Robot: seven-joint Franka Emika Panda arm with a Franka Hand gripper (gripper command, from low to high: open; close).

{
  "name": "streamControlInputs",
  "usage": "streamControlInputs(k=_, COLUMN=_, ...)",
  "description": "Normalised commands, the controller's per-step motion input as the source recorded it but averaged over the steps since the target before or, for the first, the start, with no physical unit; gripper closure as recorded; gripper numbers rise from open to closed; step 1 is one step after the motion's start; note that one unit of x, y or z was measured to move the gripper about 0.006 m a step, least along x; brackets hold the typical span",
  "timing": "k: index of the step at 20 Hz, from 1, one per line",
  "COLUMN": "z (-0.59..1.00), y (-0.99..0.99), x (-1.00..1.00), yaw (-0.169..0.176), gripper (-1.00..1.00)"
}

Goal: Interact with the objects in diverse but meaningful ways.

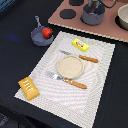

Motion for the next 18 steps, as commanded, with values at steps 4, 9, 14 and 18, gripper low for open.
streamControlInputs(k=4, z=0.39, y=0.41, x=0.03, yaw=0.041, gripper=-1.0)
streamControlInputs(k=9, z=0.69, y=0.23, x=0.0, yaw=0.02, gripper=-1.0)
streamControlInputs(k=14, z=0.81, y=0.09, x=0.14, yaw=0.0, gripper=-1.0)
streamControlInputs(k=18, z=0.5, y=0.05, x=0.55, yaw=-0.012, gripper=-1.0)
